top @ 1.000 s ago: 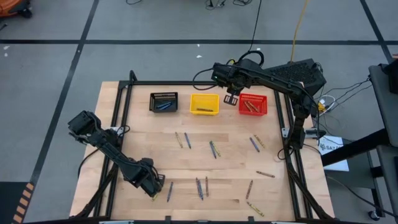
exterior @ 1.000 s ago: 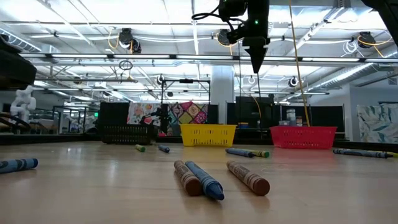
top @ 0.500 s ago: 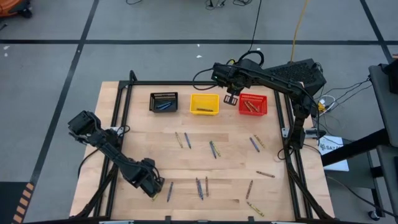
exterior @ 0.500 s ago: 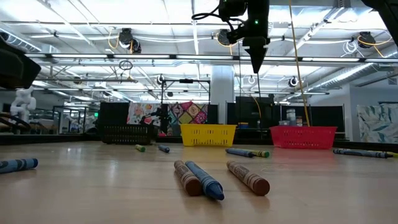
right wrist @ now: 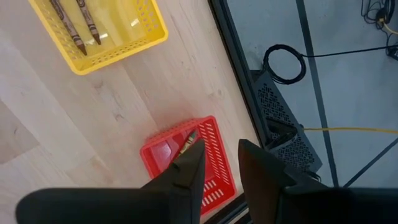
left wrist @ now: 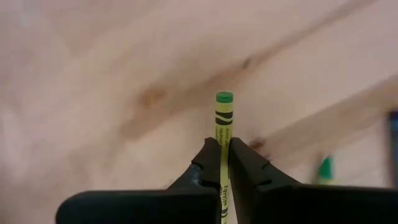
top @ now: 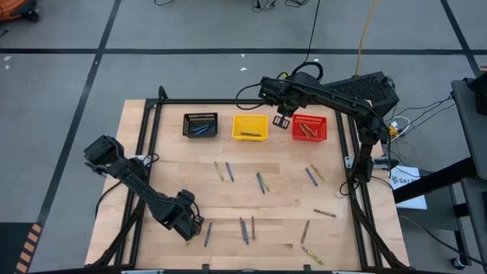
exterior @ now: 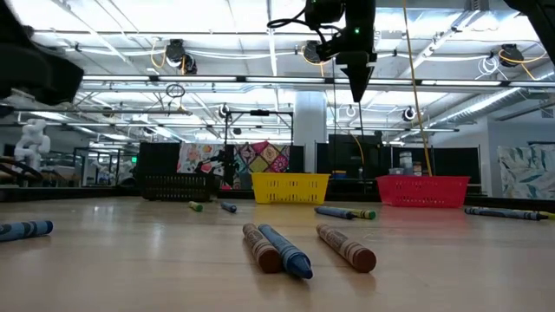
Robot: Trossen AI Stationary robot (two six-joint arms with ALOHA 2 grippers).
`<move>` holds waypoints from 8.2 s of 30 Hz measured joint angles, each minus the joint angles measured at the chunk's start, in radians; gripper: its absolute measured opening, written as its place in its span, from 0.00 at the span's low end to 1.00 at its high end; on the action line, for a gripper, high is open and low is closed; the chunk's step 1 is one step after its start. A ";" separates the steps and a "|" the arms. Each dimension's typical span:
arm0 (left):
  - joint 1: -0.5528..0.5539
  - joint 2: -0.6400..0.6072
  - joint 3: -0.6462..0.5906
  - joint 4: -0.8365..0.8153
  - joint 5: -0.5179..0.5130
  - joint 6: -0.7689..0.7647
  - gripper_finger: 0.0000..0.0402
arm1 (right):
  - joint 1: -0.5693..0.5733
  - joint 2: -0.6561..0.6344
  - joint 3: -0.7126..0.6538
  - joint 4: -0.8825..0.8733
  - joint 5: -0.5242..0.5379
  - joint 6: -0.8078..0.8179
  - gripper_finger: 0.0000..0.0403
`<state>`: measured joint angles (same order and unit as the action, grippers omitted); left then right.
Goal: Sort crayons
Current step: Put the green crayon into the red bin, then put the brown crayon into the yellow bin
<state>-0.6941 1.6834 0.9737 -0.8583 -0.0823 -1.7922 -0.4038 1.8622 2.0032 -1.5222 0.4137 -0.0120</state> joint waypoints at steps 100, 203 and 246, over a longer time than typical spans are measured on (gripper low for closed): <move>0.948 -0.044 0.004 1.182 0.269 1.616 0.02 | 0.302 -0.797 -1.280 1.320 -0.539 -0.113 0.21; 0.897 -0.044 0.003 1.092 0.231 1.667 0.22 | 0.000 -0.806 -1.279 1.131 -0.179 -0.066 0.00; 0.885 -0.044 0.003 0.792 0.231 1.639 0.22 | -0.337 -0.592 -1.280 1.036 -0.278 -0.229 0.20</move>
<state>0.1908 1.6398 0.9768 -0.0660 0.1490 -0.1528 -0.7406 1.2697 0.7235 -0.4859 0.1356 -0.2413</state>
